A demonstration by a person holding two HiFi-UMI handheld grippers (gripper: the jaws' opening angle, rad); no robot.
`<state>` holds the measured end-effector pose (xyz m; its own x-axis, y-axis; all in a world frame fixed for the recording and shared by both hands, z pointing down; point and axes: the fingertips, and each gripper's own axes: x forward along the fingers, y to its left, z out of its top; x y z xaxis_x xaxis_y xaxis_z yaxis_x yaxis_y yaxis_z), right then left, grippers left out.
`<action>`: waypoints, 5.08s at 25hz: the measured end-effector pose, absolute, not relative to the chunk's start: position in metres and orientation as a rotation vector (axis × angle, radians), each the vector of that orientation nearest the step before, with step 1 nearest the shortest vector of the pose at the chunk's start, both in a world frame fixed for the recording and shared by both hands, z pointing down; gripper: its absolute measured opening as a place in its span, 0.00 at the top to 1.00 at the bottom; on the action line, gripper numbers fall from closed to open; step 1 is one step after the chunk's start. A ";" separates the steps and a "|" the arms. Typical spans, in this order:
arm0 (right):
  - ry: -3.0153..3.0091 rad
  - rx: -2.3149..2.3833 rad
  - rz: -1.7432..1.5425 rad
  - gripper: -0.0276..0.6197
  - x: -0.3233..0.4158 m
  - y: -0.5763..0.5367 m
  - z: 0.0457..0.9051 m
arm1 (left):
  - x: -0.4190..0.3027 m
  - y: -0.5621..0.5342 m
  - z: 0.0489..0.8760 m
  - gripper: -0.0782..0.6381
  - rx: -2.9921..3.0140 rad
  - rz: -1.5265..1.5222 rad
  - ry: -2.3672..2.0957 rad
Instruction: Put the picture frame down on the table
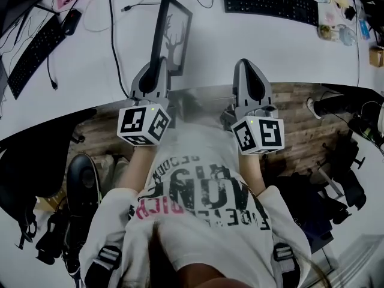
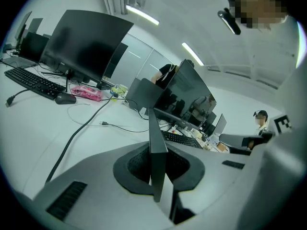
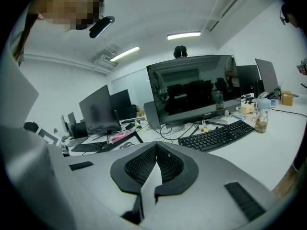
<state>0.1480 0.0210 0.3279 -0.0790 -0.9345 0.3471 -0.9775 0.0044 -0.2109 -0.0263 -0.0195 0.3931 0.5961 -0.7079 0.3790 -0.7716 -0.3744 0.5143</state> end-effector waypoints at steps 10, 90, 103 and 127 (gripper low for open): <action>-2.144 2.047 0.652 0.96 0.146 0.028 0.339 | -0.009 -0.015 0.408 0.86 2.172 0.164 -1.129; -2.159 1.954 0.657 0.96 0.118 0.006 0.346 | -0.067 -0.023 0.516 0.59 2.031 0.558 -1.192; -2.155 1.956 0.667 0.96 0.118 0.001 0.344 | -0.069 -0.024 0.524 0.57 2.044 0.647 -1.206; -2.259 1.895 0.695 0.96 0.108 -0.019 0.350 | -0.066 -0.024 0.526 0.58 2.093 0.759 -1.229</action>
